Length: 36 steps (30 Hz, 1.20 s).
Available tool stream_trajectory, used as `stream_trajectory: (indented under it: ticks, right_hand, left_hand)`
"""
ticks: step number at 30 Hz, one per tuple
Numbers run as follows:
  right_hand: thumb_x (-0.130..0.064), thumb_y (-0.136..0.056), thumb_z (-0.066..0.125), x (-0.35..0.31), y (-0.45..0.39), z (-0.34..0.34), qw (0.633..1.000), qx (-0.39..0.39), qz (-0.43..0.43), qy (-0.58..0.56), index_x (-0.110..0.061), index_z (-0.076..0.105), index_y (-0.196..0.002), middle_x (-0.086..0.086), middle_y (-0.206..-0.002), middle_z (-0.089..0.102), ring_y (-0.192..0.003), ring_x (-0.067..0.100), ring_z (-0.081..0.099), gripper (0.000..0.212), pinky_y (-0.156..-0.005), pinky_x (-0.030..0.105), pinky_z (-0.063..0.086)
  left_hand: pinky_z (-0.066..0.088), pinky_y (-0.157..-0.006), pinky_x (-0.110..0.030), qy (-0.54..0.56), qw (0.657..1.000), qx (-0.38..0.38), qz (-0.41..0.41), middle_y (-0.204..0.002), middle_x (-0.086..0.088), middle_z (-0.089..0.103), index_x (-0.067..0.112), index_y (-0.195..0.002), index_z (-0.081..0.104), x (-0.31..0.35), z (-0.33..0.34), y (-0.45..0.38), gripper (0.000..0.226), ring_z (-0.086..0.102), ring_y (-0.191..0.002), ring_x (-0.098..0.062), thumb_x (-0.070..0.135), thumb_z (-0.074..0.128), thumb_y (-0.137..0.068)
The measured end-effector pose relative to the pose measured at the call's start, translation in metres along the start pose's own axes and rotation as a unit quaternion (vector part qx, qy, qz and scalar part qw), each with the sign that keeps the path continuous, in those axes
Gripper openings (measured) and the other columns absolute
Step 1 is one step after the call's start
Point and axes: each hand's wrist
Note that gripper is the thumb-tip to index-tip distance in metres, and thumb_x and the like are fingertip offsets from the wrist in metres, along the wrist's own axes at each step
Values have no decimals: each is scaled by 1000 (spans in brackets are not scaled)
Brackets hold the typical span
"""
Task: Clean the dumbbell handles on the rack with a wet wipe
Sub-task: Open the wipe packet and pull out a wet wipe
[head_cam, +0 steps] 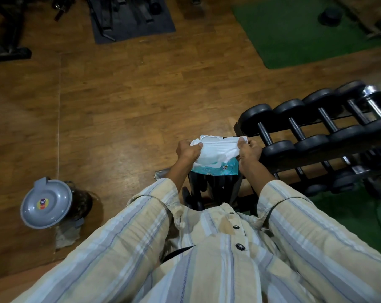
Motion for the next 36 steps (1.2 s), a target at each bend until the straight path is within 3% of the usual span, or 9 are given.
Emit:
stream_trajectory:
  ticks: [5, 8, 12, 18, 24, 27, 30, 33, 36]
  right_hand:
    - [-17, -99, 63, 1, 11, 6, 999, 35, 11, -9, -8, 65, -100, 9, -87, 67, -69, 17, 63, 9, -64, 32, 54]
    - [-19, -98, 64, -1, 12, 10, 999, 21, 38, -26, -11, 67, -97, 8, -90, 69, -79, 24, 66, 9, -64, 33, 54]
    - [-22, -98, 65, -15, 16, 7, 981, -86, 141, -107, -16, 67, -103, 4, -99, 69, -89, 22, 66, 9, -71, 35, 55]
    - [-6, -93, 63, -26, 33, -2, 947, -210, 190, -154, -13, 66, -91, 8, -93, 67, -85, 23, 66, 8, -75, 38, 57]
    - [5, -89, 57, -29, 42, -8, 910, -288, 255, -156, -6, 66, -113, 16, -100, 73, -82, 27, 73, 28, -67, 30, 60]
    - [2, -75, 65, -28, 41, -11, 893, -315, 288, -144, 1, 72, -100, 14, -94, 68, -72, 20, 65, 26, -82, 25, 50]
    - [0, -72, 65, -27, 37, -17, 886, -325, 308, -118, -12, 55, -64, 3, -64, 44, -53, 10, 39, 17, -55, 19, 33]
    - [-2, -72, 63, -30, 37, -25, 883, -348, 309, -61, -14, 54, -74, -1, -65, 42, -53, 8, 33, 15, -49, 20, 18]
    - [-5, -75, 53, -31, 37, -28, 894, -341, 292, -7, -8, 69, -96, 0, -67, 58, -48, 8, 33, 26, -48, 20, 16]
  left_hand:
    - [58, -88, -40, 48, 997, 49, 23, -103, -6, 70, 13, -99, 69, 4, 7, -2, 12, 69, -99, -29, 23, 65, -96]
    - [50, -74, -32, 85, 994, 68, 19, -93, -7, 67, 11, -90, 64, 7, 9, -2, 14, 63, -85, -26, 23, 62, -96]
    - [57, -89, -40, 109, 993, 39, -4, -118, -15, 69, 6, -104, 65, 9, 13, -13, 30, 68, -101, -32, 31, 59, -87]
    - [45, -76, -31, 80, 996, 30, -10, -101, -10, 63, 7, -102, 61, 8, 12, -21, 15, 57, -86, -26, 21, 55, -102]
    - [54, -87, -35, 120, 992, 45, -15, -111, -9, 66, 7, -115, 62, 2, 12, -17, 22, 64, -97, -28, 24, 53, -104]
    - [51, -82, -33, 138, 988, 67, -11, -106, -10, 63, 10, -100, 59, 4, 11, -19, 16, 61, -93, -25, 24, 54, -104]
    - [48, -80, -30, 153, 985, 80, -19, -105, -10, 61, 11, -98, 56, 8, 6, -19, 17, 58, -91, -23, 26, 53, -104]
    - [54, -98, -38, 175, 980, 81, -40, -132, -14, 64, 4, -134, 54, 10, 1, -18, 43, 64, -112, -30, 32, 54, -103]
    - [54, -104, -45, 183, 977, 103, -47, -135, -14, 64, 6, -139, 54, 13, -1, -17, 44, 64, -119, -33, 32, 54, -103]
Point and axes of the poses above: each hand's wrist, its own y-axis away from the middle knuckle, its own z-axis out of the palm, x = y × z
